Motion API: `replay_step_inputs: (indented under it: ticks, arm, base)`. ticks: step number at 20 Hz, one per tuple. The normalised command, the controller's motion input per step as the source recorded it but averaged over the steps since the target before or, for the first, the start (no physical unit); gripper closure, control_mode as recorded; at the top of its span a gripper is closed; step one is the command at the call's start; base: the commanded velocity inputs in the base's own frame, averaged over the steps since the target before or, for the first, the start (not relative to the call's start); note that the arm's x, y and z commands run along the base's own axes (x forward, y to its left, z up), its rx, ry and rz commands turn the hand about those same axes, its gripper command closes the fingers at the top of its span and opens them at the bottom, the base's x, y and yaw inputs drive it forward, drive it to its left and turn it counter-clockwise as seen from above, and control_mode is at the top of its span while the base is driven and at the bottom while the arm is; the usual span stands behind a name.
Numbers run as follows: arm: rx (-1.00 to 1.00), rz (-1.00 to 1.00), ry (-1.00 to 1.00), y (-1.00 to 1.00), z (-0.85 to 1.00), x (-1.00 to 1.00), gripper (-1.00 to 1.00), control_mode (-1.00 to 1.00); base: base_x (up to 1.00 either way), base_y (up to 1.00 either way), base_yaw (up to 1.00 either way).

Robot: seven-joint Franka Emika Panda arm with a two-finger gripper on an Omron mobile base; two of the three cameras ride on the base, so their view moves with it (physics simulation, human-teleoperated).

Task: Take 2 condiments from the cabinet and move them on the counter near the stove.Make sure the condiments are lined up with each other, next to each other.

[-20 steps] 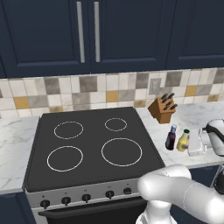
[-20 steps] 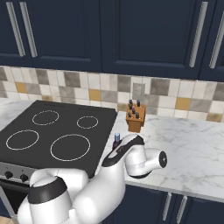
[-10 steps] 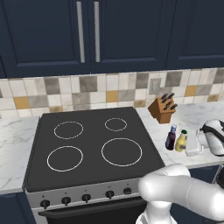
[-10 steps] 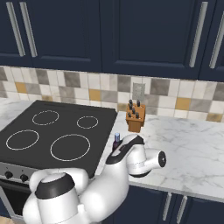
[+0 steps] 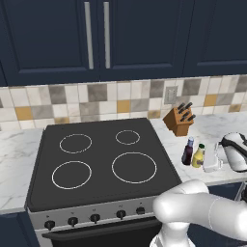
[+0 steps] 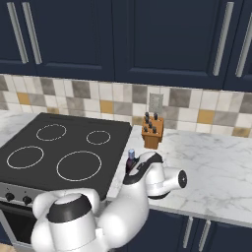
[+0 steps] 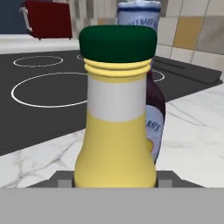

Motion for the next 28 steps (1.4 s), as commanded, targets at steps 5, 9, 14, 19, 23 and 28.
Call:
replay_step_inputs:
  ticks: [5, 9, 14, 19, 23, 28]
  arm:
    - [0.0, 0.0, 0.0, 0.0, -0.02, 0.0, 1.0, -1.0]
    - [0.0, 0.0, 0.0, 0.0, 0.0, 0.0, 1.0, -1.0]
    - [0.0, 0.0, 0.0, 0.0, 0.0, 0.0, 1.0, -1.0]
    - [0.0, 0.0, 0.0, 0.0, 0.0, 0.0, -1.0, -1.0]
    - [0.0, 0.0, 0.0, 0.0, 0.0, 0.0, -1.0, -1.0]
    - [0.0, 0.0, 0.0, 0.0, 0.0, 0.0, -1.0, -1.0]
  base:
    - [0.0, 0.0, 0.0]
    - [0.0, 0.0, 0.0]
    - [0.0, 0.0, 0.0]
    - [0.0, 0.0, 0.0]
    - [0.0, 0.0, 0.0]
    - [0.0, 0.0, 0.0]
